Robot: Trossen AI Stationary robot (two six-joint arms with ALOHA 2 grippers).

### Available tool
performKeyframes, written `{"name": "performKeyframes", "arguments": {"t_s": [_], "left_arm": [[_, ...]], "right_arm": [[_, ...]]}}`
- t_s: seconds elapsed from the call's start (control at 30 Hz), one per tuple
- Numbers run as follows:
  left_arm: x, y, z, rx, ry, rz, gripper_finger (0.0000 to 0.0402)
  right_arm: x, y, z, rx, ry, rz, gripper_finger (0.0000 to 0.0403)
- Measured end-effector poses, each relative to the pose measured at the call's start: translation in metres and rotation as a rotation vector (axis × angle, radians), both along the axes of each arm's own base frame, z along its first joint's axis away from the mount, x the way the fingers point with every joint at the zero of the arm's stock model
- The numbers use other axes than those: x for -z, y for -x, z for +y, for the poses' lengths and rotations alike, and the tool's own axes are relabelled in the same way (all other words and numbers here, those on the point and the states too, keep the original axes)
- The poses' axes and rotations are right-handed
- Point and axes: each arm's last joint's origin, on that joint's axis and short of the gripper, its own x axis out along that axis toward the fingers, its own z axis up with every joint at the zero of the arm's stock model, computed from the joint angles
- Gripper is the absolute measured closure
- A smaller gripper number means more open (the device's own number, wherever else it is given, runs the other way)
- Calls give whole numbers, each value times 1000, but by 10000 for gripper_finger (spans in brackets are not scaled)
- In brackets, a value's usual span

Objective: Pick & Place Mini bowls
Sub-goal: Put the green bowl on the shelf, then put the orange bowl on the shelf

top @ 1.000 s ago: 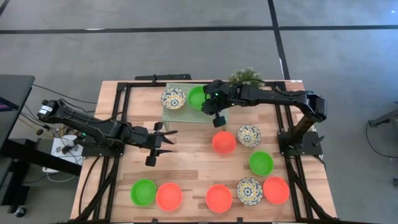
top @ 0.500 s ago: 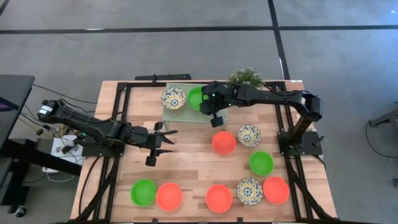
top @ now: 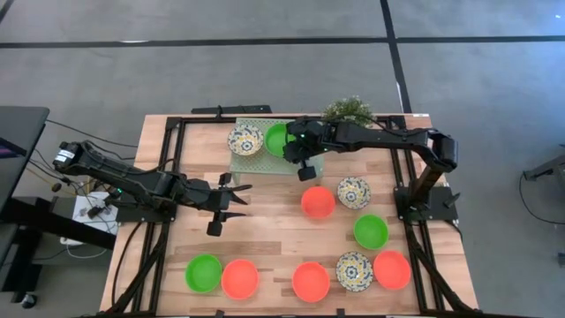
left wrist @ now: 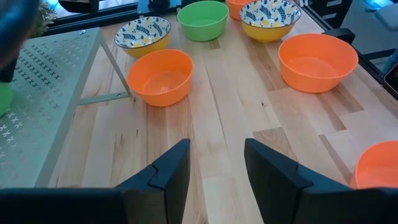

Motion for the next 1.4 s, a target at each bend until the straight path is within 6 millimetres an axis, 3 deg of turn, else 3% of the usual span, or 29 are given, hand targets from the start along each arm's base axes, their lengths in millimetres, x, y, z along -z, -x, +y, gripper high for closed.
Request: {"name": "performKeyframes", "arguments": {"t_s": [0.37, 0.73, 0.93, 1.2, 1.4], "left_arm": [[0, 0, 0, 0, 0, -1, 248], [0, 0, 0, 0, 0, -1, 248], [0, 0, 0, 0, 0, -1, 248], [0, 0, 0, -1, 3, -1, 248], [0, 0, 0, -19, 36, 2, 248]], "right_arm": [[0, 0, 1, -5, 14, 15, 330], [-34, -8, 6, -10, 43, -46, 303], [-66, -10, 33, -82, 37, -25, 300], [-111, 2, 89, -90, 7, 31, 300], [-113, 20, 126, -26, -104, 169, 300]]}}
